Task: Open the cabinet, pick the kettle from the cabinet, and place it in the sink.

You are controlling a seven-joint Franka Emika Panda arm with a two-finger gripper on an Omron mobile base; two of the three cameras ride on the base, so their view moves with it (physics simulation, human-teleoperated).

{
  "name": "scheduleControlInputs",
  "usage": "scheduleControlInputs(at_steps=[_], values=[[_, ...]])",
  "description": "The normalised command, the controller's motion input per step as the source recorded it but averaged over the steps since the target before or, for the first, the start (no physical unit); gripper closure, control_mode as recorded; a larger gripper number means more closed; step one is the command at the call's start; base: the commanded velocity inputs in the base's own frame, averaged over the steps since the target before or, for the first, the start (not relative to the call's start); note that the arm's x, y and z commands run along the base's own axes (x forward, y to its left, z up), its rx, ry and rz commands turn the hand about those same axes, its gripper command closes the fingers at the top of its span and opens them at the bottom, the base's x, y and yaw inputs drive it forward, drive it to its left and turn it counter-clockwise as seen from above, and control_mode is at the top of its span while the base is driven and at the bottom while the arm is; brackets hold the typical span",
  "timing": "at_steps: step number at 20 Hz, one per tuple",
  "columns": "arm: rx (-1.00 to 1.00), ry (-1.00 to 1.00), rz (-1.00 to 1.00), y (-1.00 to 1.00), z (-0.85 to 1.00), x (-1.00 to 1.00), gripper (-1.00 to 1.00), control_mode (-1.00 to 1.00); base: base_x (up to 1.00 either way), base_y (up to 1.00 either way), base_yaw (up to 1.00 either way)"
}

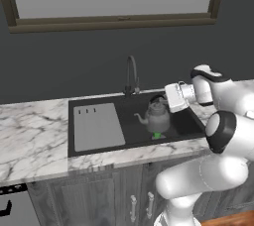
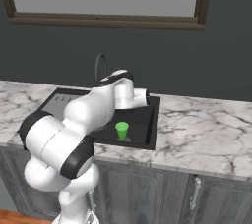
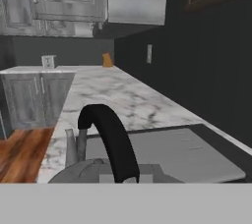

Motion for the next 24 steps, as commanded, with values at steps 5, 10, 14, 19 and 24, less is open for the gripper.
scheduleControlInputs(at_steps=[5,10,14,19,24], values=[[0.00,-0.01,0.01,0.12,-0.17,0.28,1.00,-1.00,0.00,0.00,0.00],[0.00,-0.02,0.01,0.12,-0.24,0.23,1.00,-1.00,0.00,0.00,0.00],[0.00,-0.01,0.02,0.06,-0.23,0.23,1.00,-1.00,0.00,0.00,0.00],[0.00,0.00,0.01,0.04,-0.24,0.21,1.00,-1.00,0.00,0.00,0.00],[-0.01,0.00,0.02,0.00,-0.24,0.18,1.00,-1.00,0.00,0.00,0.00]])
